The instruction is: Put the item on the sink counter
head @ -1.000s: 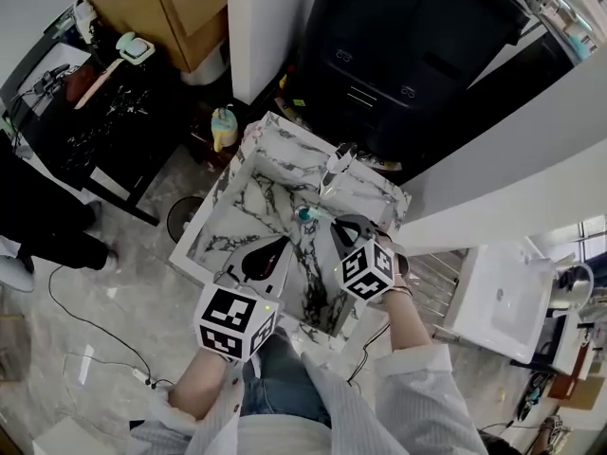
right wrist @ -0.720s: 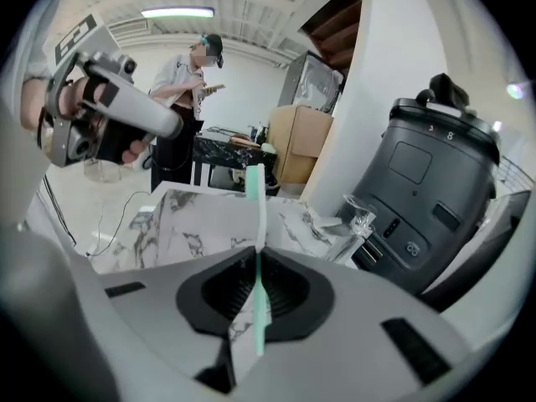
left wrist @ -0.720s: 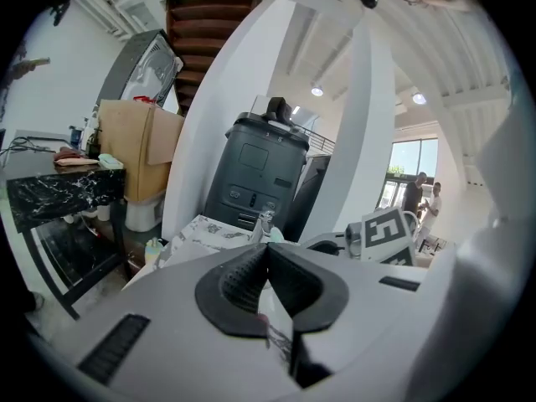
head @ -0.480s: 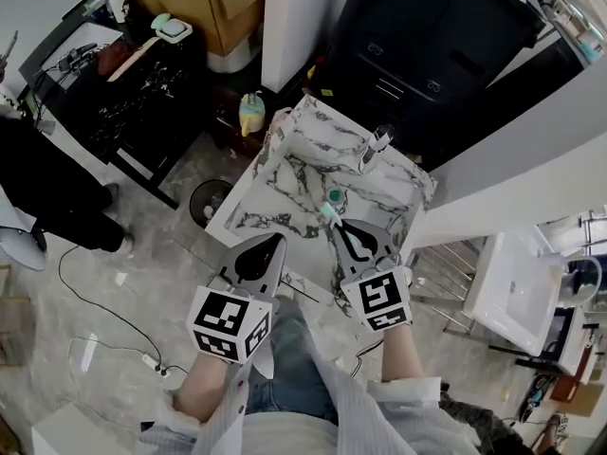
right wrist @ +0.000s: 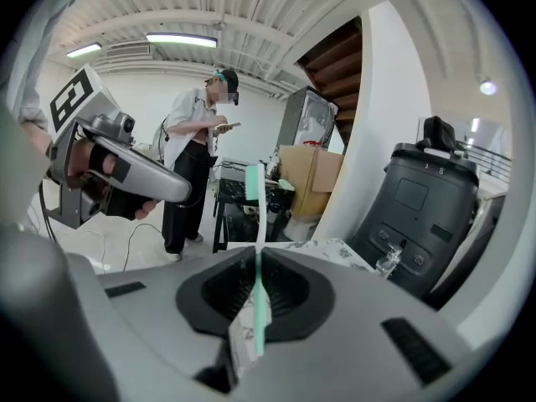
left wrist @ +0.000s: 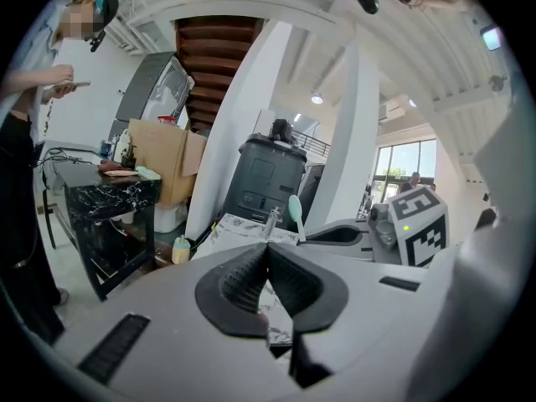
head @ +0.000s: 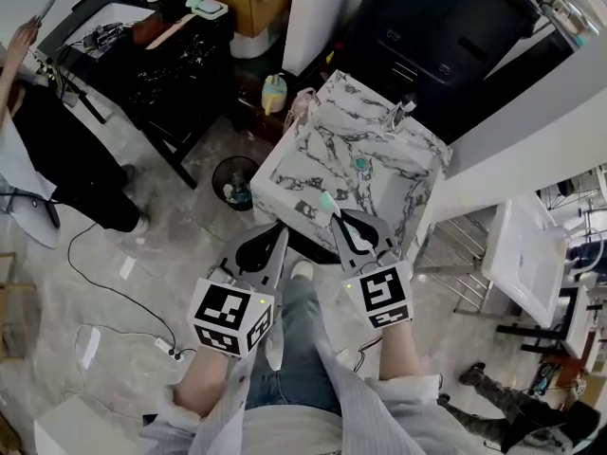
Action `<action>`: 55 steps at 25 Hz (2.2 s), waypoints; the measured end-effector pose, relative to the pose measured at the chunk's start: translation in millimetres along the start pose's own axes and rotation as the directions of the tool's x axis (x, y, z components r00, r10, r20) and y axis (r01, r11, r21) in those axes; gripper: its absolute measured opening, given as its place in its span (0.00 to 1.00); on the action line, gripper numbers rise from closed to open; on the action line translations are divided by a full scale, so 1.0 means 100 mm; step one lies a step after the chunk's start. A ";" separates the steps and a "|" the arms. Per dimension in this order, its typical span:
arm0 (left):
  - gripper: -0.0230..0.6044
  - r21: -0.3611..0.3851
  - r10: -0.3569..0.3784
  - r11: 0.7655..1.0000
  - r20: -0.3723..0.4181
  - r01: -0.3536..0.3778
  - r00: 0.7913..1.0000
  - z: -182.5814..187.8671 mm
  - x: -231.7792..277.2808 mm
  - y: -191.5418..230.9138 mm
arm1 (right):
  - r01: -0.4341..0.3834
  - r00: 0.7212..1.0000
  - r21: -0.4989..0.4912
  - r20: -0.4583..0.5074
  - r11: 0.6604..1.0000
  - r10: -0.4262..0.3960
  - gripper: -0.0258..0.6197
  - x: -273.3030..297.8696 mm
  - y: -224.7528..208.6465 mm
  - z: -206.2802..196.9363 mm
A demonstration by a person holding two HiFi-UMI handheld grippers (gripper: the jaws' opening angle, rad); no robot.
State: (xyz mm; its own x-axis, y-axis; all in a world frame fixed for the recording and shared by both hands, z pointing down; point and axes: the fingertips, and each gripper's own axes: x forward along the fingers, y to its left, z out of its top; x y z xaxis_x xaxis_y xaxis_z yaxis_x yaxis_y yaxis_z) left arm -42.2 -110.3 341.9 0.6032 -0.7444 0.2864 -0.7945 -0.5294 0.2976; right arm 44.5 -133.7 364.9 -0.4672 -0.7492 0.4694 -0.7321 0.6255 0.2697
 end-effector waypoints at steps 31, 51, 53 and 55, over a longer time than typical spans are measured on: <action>0.06 -0.157 0.144 0.976 -0.071 -0.154 0.987 -1.47 -0.52 0.54 | -0.209 0.940 0.009 -0.273 0.978 0.203 0.09 0.41 1.45 -1.45; 0.06 -0.169 0.138 0.974 -0.098 -0.153 0.986 -3.33 -0.05 1.10 | -0.131 0.929 -0.101 -0.360 0.986 0.087 0.09 1.57 1.69 -3.26; 0.06 -0.167 0.142 0.973 -0.100 -0.157 0.985 -3.44 -0.04 1.14 | -0.131 0.925 -0.118 -0.373 0.984 0.078 0.09 1.66 1.71 -3.43; 0.06 -0.167 0.142 0.973 -0.101 -0.157 0.985 -3.53 -0.03 1.17 | -0.130 0.920 -0.149 -0.387 0.980 0.063 0.09 1.76 1.69 -3.57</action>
State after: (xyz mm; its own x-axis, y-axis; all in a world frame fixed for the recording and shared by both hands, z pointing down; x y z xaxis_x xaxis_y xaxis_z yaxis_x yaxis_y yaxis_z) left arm -112.7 -26.7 697.2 0.4886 -0.7671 0.4158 -0.8564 -0.3304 0.3967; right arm 15.4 -82.1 793.9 -0.2843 -0.5653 0.7743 -0.5832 0.7430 0.3283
